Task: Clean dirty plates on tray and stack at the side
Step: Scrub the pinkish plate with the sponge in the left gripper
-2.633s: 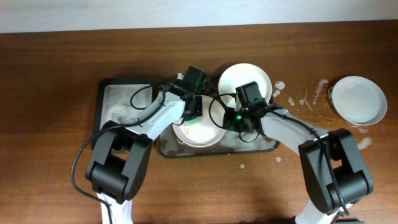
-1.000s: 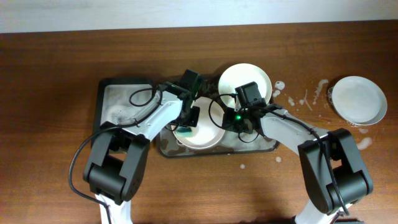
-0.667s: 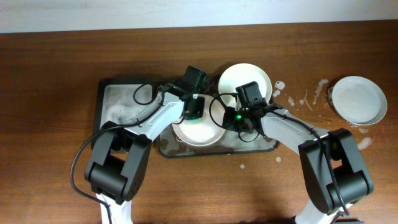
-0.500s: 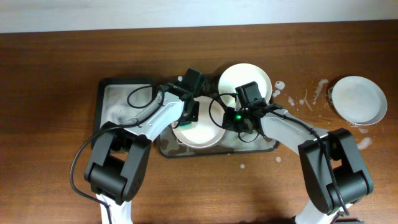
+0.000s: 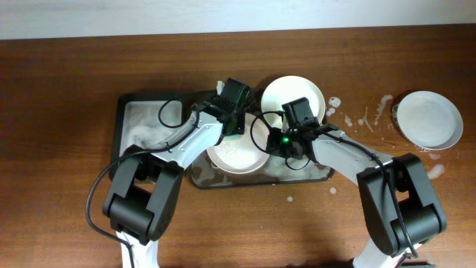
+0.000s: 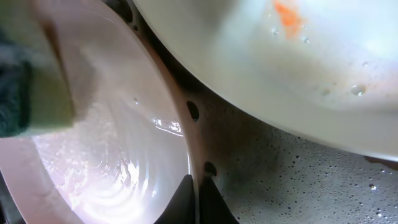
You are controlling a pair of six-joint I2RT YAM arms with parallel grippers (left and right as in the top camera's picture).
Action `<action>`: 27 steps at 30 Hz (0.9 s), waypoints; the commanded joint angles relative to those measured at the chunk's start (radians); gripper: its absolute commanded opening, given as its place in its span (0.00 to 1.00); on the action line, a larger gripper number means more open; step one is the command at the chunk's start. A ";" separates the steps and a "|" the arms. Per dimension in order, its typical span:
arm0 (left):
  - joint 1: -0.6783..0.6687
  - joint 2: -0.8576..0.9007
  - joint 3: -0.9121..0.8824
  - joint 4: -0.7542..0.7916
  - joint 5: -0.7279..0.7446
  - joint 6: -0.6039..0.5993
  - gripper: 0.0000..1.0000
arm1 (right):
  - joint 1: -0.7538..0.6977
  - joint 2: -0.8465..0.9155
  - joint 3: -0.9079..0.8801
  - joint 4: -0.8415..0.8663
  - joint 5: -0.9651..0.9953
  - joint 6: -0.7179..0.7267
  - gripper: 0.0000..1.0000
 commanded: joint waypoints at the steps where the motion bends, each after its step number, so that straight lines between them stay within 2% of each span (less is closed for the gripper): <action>1: 0.018 0.006 0.003 -0.095 -0.133 0.008 0.01 | 0.000 0.010 0.014 -0.003 -0.006 -0.010 0.04; 4: 0.016 0.006 0.003 -0.229 0.003 0.009 0.01 | 0.000 0.010 0.014 -0.002 -0.006 -0.010 0.04; 6: 0.016 0.006 0.003 -0.290 0.267 0.009 0.01 | 0.000 0.010 0.014 0.005 -0.006 -0.010 0.04; 9: -0.001 0.006 0.003 -0.280 0.543 0.068 0.01 | 0.000 0.010 0.014 0.004 -0.006 -0.010 0.04; 10: -0.016 0.006 0.003 -0.257 0.565 0.106 0.01 | 0.000 0.010 0.014 0.004 -0.006 -0.010 0.04; 11: -0.022 0.006 0.003 -0.243 0.555 0.121 0.01 | 0.000 0.010 0.014 0.004 -0.006 -0.010 0.04; 13: -0.028 0.006 0.003 -0.201 0.447 0.122 0.01 | 0.000 0.010 0.014 0.004 -0.006 -0.010 0.04; 14: -0.028 0.006 0.003 -0.180 0.356 0.116 0.01 | 0.000 0.010 0.014 0.004 -0.006 -0.010 0.04; 15: -0.027 0.006 0.003 -0.163 0.189 0.068 0.01 | 0.000 0.010 0.014 0.004 -0.006 -0.010 0.04; 18: -0.025 0.006 0.003 -0.155 0.072 0.064 0.01 | 0.000 0.010 0.014 0.004 -0.006 -0.010 0.04; 21: -0.025 0.006 -0.004 -0.174 -0.157 0.000 0.01 | 0.000 0.010 0.014 0.004 -0.006 -0.010 0.04; 24: -0.025 0.006 -0.009 -0.188 -0.257 -0.003 0.01 | 0.000 0.010 0.014 0.004 -0.006 -0.010 0.04; 27: -0.030 0.000 0.014 -0.227 -0.274 -0.036 0.01 | 0.000 0.010 0.014 0.004 -0.006 -0.010 0.04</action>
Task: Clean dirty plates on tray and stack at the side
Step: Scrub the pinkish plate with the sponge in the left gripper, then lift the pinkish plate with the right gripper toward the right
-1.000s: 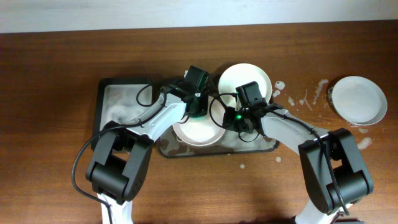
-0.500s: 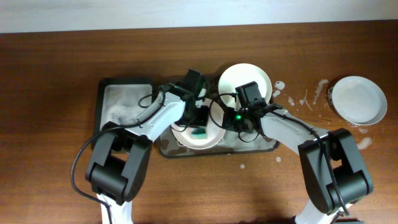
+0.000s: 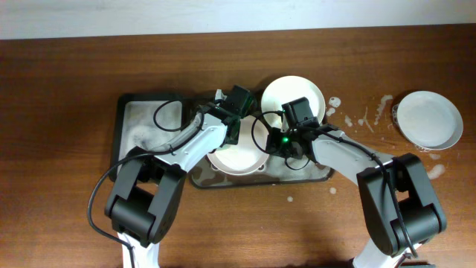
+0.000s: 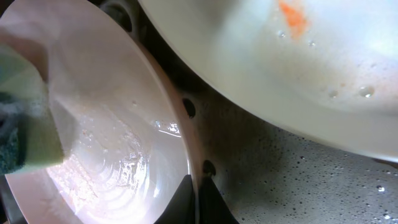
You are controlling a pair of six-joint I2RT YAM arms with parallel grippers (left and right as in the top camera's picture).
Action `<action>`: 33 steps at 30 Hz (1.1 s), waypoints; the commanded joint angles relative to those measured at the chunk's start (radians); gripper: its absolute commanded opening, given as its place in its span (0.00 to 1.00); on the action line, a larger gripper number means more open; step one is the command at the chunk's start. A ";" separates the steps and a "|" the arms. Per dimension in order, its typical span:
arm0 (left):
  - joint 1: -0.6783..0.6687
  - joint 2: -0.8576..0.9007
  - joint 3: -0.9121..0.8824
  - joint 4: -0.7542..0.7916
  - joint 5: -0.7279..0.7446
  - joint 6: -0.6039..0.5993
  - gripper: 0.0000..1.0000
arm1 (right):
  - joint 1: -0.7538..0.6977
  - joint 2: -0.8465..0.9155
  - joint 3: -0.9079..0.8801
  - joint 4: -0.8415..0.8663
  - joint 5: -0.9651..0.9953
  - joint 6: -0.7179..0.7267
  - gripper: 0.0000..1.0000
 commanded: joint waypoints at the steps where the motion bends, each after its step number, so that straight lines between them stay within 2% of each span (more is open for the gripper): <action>1: 0.002 0.000 0.036 -0.079 -0.115 -0.079 0.01 | 0.002 0.010 0.014 -0.001 -0.002 -0.006 0.04; 7: 0.002 -0.129 0.286 -0.322 -0.104 -0.084 0.01 | 0.002 0.009 0.014 -0.003 -0.003 -0.006 0.04; 10: 0.002 -0.195 0.331 -0.332 -0.056 -0.084 0.01 | -0.005 -0.005 0.032 -0.023 -0.030 -0.014 0.04; 13: 0.002 -0.188 0.306 -0.332 0.014 -0.084 0.01 | -0.007 -0.116 0.081 -0.127 0.003 -0.098 0.04; 17: 0.002 -0.187 0.254 -0.323 0.013 -0.084 0.01 | -0.006 -0.367 0.102 -0.254 0.226 -0.116 0.04; 18: 0.002 -0.187 0.233 -0.309 0.013 -0.089 0.01 | -0.006 -0.496 0.102 -0.314 0.388 -0.116 0.04; 23: 0.003 -0.184 0.192 -0.270 0.058 -0.103 0.01 | -0.006 -0.725 0.102 -0.443 0.800 -0.116 0.04; 27: 0.003 -0.184 0.192 -0.249 0.074 -0.102 0.01 | -0.004 -0.769 0.102 -0.459 0.933 -0.115 0.04; 31: 0.003 -0.184 0.191 -0.245 0.105 -0.102 0.01 | 0.009 -0.732 0.102 -0.456 1.096 -0.112 0.04; 33: 0.003 -0.181 0.190 -0.237 0.150 -0.102 0.01 | 0.062 -0.701 0.102 -0.418 1.171 -0.112 0.04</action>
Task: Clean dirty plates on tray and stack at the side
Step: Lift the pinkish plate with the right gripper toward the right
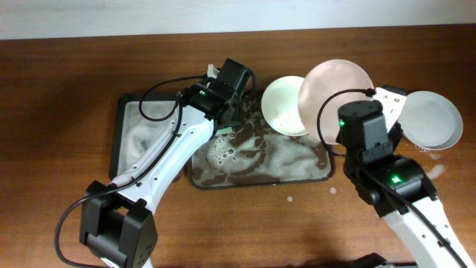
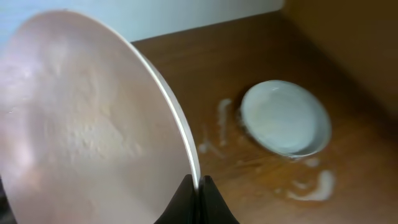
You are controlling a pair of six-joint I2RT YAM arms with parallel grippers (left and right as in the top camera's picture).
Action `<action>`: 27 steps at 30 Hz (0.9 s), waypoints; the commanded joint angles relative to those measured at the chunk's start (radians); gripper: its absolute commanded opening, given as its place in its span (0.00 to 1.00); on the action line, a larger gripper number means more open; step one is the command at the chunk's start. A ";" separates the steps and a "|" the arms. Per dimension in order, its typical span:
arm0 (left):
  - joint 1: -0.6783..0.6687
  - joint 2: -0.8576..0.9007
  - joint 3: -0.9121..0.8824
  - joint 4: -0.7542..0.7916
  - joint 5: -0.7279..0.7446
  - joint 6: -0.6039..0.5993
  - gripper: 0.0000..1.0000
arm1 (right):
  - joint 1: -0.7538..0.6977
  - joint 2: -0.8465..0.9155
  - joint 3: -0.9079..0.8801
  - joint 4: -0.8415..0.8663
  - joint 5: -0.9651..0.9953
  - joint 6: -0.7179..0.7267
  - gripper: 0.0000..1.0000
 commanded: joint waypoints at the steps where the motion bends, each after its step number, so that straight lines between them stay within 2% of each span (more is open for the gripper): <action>1: 0.005 0.018 -0.006 0.019 0.076 -0.016 0.01 | 0.088 0.046 0.010 0.060 0.201 0.005 0.04; 4: 0.005 0.059 -0.006 0.022 0.132 -0.016 0.01 | 0.200 0.127 0.010 0.138 0.418 -0.036 0.04; 9: 0.030 0.093 -0.007 0.027 0.188 -0.016 0.01 | 0.249 0.362 0.010 0.229 0.666 -0.212 0.04; 13: 0.065 0.107 -0.007 0.027 0.190 -0.016 0.01 | 0.249 0.470 0.010 0.235 0.689 -0.204 0.04; 18: 0.101 0.135 -0.007 0.027 0.231 -0.016 0.01 | 0.249 0.469 0.010 0.299 0.690 -0.205 0.04; 23: 0.102 0.138 -0.007 0.039 0.230 -0.016 0.01 | 0.256 0.463 0.010 0.272 0.525 -0.204 0.04; 25: 0.102 0.138 -0.007 0.054 0.232 -0.018 0.01 | 0.287 0.437 0.010 0.190 0.495 -0.094 0.04; 27: 0.102 0.138 -0.007 0.049 0.232 -0.035 0.01 | 0.294 0.416 0.010 0.188 0.495 -0.091 0.04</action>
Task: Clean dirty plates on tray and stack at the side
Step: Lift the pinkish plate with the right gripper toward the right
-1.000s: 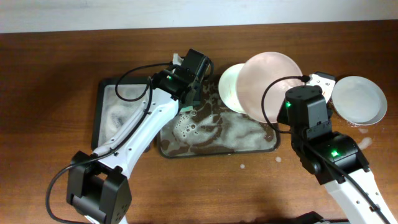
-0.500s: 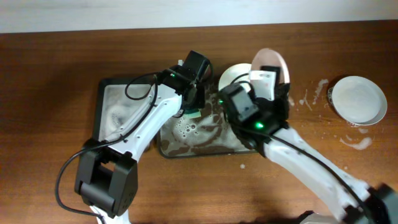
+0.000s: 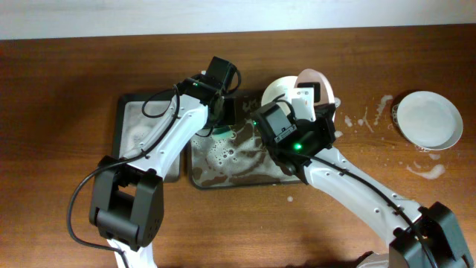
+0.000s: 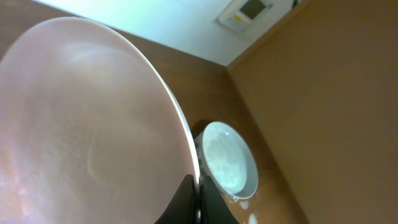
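Observation:
My right gripper (image 4: pixel 198 191) is shut on the rim of a pink plate (image 4: pixel 87 124), held off the tray and tipped steeply on edge. In the overhead view that pink plate (image 3: pixel 315 79) hangs over the tray's back right corner, in front of the right gripper (image 3: pixel 318 103). A white plate with orange smears (image 3: pixel 277 92) lies half on the tray beneath it. My left gripper (image 3: pixel 222 125) sits low over the soapy tray (image 3: pixel 141 123) near its back edge, a green bit of sponge (image 3: pixel 221 132) at its tips.
A clean white plate (image 3: pixel 427 119) rests on the table at the far right, also seen as the white plate (image 4: pixel 229 163) past the pink rim. Foam splashes (image 3: pixel 364 115) mark the wood between tray and plate. Suds cover the tray floor.
The right arm has swung so the pink plate now hangs over the tray's back right corner, tipped more on edge, instead of out to the right. My left gripper shifted slightly left.
At first the pink plate lay on the tray, my right gripper pinching its rim while the left rubbed it with the sponge. A second later the sponge had shifted across it. Then the plate was lifted clear to the right, and now it stands on edge.

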You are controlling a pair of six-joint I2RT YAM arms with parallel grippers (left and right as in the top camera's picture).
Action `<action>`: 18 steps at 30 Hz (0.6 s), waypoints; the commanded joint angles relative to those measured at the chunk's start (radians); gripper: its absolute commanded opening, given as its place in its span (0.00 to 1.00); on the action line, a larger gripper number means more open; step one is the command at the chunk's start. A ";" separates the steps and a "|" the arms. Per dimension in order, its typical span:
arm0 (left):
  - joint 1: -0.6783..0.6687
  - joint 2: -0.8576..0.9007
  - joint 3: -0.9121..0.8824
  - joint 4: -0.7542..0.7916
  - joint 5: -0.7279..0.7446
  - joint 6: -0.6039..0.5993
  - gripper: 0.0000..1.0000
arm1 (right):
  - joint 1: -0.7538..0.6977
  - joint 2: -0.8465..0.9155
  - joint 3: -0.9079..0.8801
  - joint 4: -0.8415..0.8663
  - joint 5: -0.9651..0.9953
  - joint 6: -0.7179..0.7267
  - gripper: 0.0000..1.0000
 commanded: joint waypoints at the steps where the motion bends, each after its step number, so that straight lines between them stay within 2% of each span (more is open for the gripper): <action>1: 0.002 0.007 -0.002 -0.002 0.012 -0.028 0.01 | 0.026 -0.071 0.008 -0.007 -0.023 0.078 0.04; 3: 0.002 0.007 -0.002 -0.002 0.012 -0.028 0.01 | 0.026 -0.092 0.008 -0.007 -0.052 0.104 0.04; 5: 0.002 0.007 -0.002 -0.002 0.012 -0.028 0.01 | 0.026 -0.092 0.008 -0.003 -0.164 0.104 0.04; 9: 0.001 0.007 -0.002 -0.002 0.053 -0.028 0.01 | 0.026 -0.137 0.008 -0.002 -0.164 0.171 0.04; 18: 0.001 0.007 -0.002 -0.005 0.057 -0.028 0.01 | -0.009 -0.152 0.008 -0.076 -0.300 0.171 0.04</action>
